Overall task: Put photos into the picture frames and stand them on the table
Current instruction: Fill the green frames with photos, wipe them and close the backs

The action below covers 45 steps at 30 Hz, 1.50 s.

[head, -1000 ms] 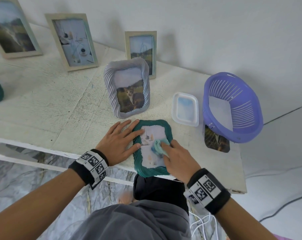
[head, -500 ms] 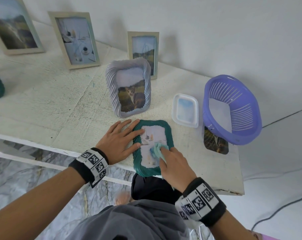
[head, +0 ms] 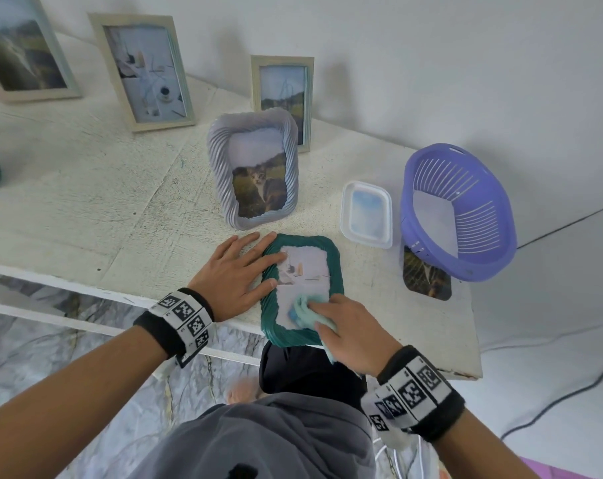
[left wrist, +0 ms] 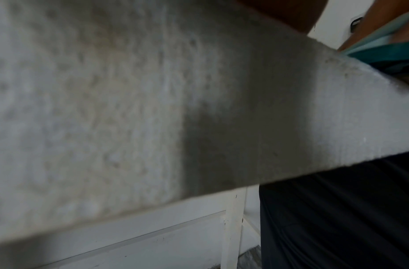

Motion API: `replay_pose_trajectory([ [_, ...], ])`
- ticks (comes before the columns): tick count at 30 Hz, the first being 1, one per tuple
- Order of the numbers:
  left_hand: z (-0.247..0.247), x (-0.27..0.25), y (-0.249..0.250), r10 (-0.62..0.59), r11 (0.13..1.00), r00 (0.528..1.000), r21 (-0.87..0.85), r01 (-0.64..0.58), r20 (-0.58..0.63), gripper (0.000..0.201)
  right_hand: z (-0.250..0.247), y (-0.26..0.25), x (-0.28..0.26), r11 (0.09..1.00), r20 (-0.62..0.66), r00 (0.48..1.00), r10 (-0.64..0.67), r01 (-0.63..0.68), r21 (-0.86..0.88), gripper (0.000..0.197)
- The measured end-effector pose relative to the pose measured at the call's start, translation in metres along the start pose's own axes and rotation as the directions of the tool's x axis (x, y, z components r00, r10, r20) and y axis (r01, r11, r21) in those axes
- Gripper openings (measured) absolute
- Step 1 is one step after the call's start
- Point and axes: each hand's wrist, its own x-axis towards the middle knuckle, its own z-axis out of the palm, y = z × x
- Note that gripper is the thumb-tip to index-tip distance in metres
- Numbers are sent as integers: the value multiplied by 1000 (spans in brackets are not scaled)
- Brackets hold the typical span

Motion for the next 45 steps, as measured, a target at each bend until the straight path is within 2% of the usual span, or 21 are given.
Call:
replay_pose_trajectory([
  [3, 0, 0, 0, -3, 1000, 1000, 8, 3, 3, 61, -4, 8, -14, 990, 116, 987, -114, 122, -69, 39],
  [6, 0, -1, 0, 2, 1000, 1000, 2, -2, 7, 62, -15, 12, -3, 956, 47, 983, -180, 186, -229, 34],
  [7, -1, -1, 0, 3, 1000, 1000, -2, -3, 9, 62, -17, 12, 2, 946, -1, 983, -186, 179, -269, 32],
  [10, 0, -1, 0, -1, 1000, 1000, 9, 1, 11, 62, -10, 11, 9, 979, -46, 996, -81, 71, -193, 35],
  [15, 1, 0, 0, -7, 1000, 1000, 10, 7, 11, 61, -2, 14, -8, 977, 71, 985, -159, 168, -129, 37],
  [18, 0, 0, -1, 0, 1000, 1000, 0, 0, 17, 62, -13, 23, 3, 972, 8, 995, -99, 98, -211, 37],
  [21, 1, 0, -1, 5, 1000, 1000, -9, -5, 9, 61, -11, 17, 13, 984, -58, 997, -46, 35, -177, 36],
  [25, 3, -1, -1, -3, 1000, 1000, 12, 3, 9, 60, 4, 6, -1, 983, 32, 989, -147, 149, -111, 37],
  [28, 2, -1, -1, -2, 1000, 1000, 9, 2, 11, 61, -5, 10, -6, 973, 77, 981, -177, 186, -137, 37],
  [32, 0, -1, -1, 11, 1000, 1000, -28, -11, 11, 62, -19, 17, 22, 971, -14, 998, -58, 53, -235, 40],
  [34, 0, -1, -1, 9, 1000, 1000, -20, -9, 13, 62, -17, 12, 32, 964, -47, 998, -41, 27, -264, 42],
  [37, 1, -1, 0, 0, 1000, 1000, -3, 0, 17, 62, -6, 1, 28, 967, 41, 996, -82, 90, -240, 40],
  [39, 1, -1, 0, -2, 1000, 1000, 3, 2, 18, 62, -6, -2, 18, 966, 110, 980, -164, 182, -184, 38],
  [41, 1, -1, 0, 1, 1000, 1000, -1, -1, 19, 63, -15, 4, 22, 957, 120, 976, -184, 205, -205, 39],
  [45, -1, -1, 0, 7, 1000, 1000, -20, -7, 22, 65, -34, 19, 57, 961, 3, 997, -72, 71, -268, 44],
])
